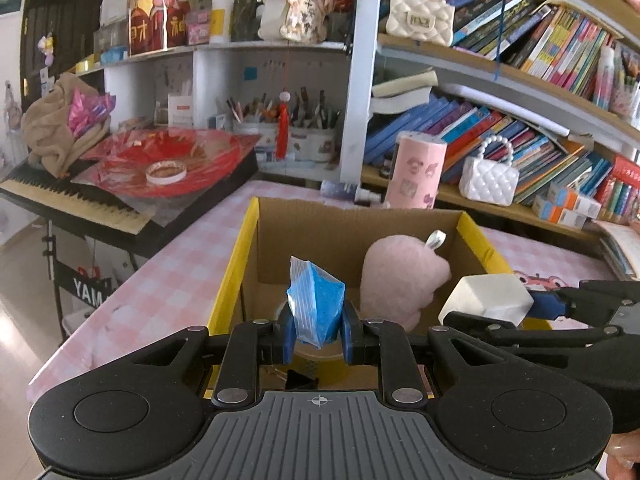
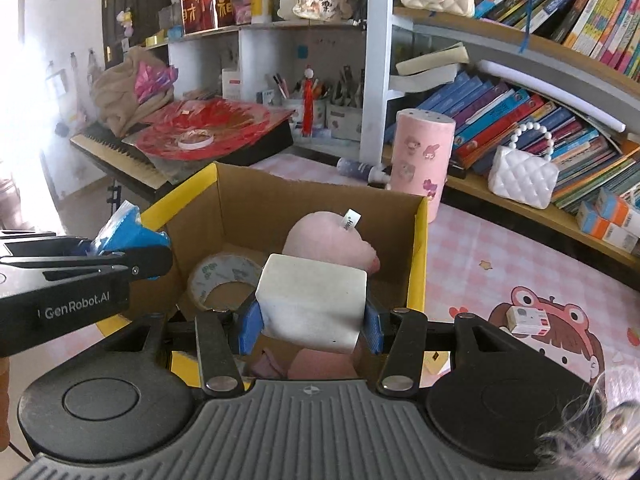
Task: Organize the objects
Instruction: 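Open both grippers to drop the blue packet and white block into the box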
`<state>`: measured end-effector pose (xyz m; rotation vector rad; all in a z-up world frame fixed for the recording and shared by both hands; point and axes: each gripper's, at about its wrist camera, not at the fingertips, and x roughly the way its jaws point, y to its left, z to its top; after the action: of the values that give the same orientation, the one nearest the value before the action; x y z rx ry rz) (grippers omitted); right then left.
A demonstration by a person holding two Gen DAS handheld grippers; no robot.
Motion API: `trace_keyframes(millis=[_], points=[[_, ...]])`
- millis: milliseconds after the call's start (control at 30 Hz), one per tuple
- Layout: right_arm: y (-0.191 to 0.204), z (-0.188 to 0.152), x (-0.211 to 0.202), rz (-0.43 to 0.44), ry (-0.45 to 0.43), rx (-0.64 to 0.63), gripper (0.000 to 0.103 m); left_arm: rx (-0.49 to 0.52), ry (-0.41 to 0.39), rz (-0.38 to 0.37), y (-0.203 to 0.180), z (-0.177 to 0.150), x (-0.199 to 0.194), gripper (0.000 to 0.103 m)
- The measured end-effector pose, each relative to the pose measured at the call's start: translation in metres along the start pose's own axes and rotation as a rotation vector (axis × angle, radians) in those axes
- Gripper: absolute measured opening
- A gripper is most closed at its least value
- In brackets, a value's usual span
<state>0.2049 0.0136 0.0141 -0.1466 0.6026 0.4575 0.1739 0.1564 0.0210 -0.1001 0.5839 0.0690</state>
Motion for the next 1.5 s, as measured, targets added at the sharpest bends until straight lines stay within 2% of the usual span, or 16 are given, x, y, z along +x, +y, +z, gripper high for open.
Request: trace_keyframes(millis=[700, 1033, 1167, 1200, 1300, 1500], points=[[-0.007, -0.002, 0.021, 0.049, 0.059, -0.026, 0.048, -0.013, 0.079, 0.032, -0.001, -0.008, 0.017, 0.020], [-0.007, -0.004, 0.022, 0.051, 0.072, -0.023, 0.048, -0.001, 0.074, 0.019, -0.002, -0.008, 0.013, 0.021], [-0.007, -0.004, 0.021, 0.049, 0.071, -0.019, 0.049, 0.007, 0.061, 0.007, -0.004, -0.008, 0.008, 0.026], [-0.006, -0.004, 0.020, 0.049, 0.069, -0.018, 0.049, 0.008, 0.060, 0.005, -0.005, -0.008, 0.007, 0.032], [-0.004, -0.004, 0.016, 0.046, 0.055, -0.015, 0.050, 0.013, 0.039, 0.012, -0.006, -0.008, 0.001, 0.043], [-0.002, -0.005, 0.006, 0.030, 0.039, -0.006, 0.050, -0.007, 0.009, 0.014, -0.002, -0.007, -0.014, 0.054]])
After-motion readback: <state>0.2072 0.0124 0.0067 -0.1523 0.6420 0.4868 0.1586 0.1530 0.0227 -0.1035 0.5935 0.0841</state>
